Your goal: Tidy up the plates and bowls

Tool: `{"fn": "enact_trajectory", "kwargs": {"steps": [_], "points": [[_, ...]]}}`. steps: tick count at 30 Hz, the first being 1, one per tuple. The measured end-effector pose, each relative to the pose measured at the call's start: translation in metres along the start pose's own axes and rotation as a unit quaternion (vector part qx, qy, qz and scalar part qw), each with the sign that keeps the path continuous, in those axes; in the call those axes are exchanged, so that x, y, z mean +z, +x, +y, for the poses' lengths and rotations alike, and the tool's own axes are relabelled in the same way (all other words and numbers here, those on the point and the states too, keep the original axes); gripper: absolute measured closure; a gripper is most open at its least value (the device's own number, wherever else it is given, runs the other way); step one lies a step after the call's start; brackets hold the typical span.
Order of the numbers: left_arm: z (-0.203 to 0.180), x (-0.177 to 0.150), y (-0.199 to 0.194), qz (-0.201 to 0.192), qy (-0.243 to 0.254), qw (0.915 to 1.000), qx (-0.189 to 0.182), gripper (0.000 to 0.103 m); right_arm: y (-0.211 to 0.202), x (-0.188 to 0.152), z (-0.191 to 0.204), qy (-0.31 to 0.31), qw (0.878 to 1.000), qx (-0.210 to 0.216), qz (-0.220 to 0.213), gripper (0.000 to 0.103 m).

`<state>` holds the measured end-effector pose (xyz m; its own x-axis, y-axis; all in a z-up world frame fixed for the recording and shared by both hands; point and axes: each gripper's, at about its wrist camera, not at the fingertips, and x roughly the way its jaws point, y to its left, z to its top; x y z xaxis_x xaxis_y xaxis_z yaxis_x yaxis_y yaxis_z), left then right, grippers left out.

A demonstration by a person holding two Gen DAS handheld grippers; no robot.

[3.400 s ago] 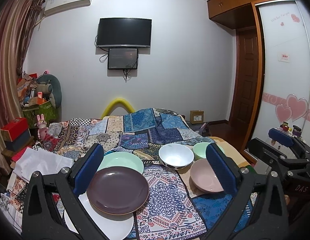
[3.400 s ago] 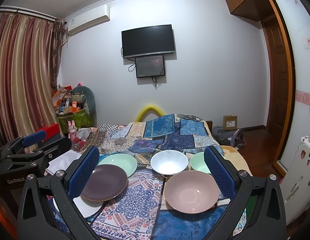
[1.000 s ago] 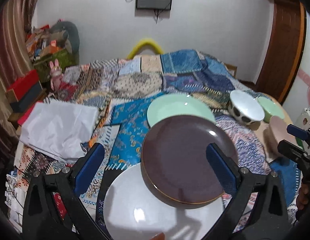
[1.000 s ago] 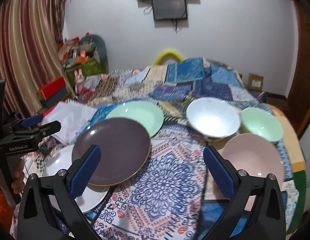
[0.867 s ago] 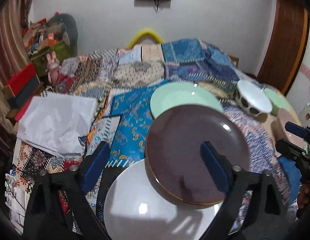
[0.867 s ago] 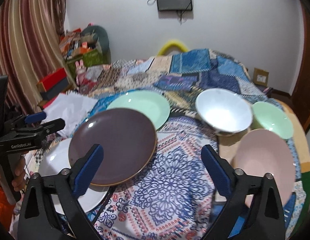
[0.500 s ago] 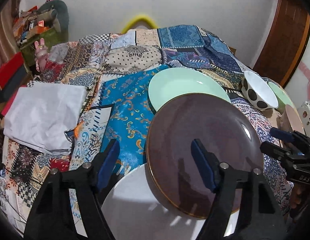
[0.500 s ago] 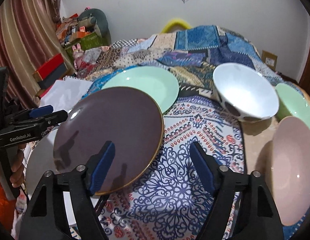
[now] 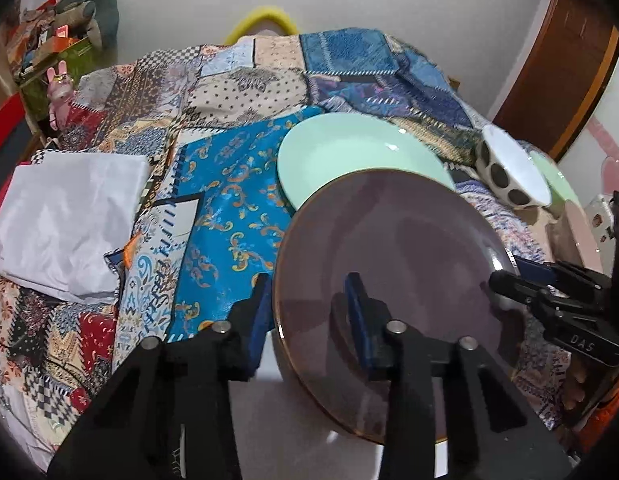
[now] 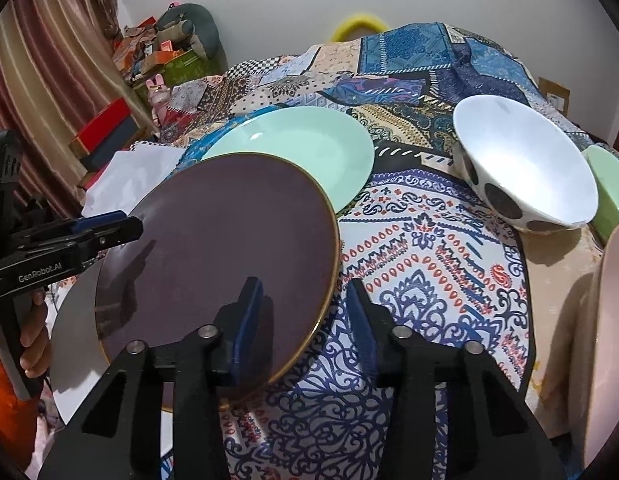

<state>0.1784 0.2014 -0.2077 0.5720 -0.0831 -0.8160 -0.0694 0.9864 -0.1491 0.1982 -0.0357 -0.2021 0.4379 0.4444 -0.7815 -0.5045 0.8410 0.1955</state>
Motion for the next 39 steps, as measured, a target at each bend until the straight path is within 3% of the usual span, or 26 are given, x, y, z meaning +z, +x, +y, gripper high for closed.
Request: {"fn": "enact_trajectory", "kwargs": {"steps": [11,17,39], "points": [[0.009,0.001,0.011,0.037,-0.021,0.9988,-0.023,0.074,0.009,0.002,-0.002,0.004,1.0,0.017,0.01,0.074],[0.002,-0.001,0.005,0.035,-0.01,0.9993,-0.008,0.074,0.008,0.003,-0.004,0.008,1.0,0.021,0.008,0.074],[-0.032,-0.015,-0.027,0.021,-0.004,0.9996,-0.02,0.074,-0.029,-0.011,-0.016,0.029,0.999,0.018,-0.018,0.074]]}}
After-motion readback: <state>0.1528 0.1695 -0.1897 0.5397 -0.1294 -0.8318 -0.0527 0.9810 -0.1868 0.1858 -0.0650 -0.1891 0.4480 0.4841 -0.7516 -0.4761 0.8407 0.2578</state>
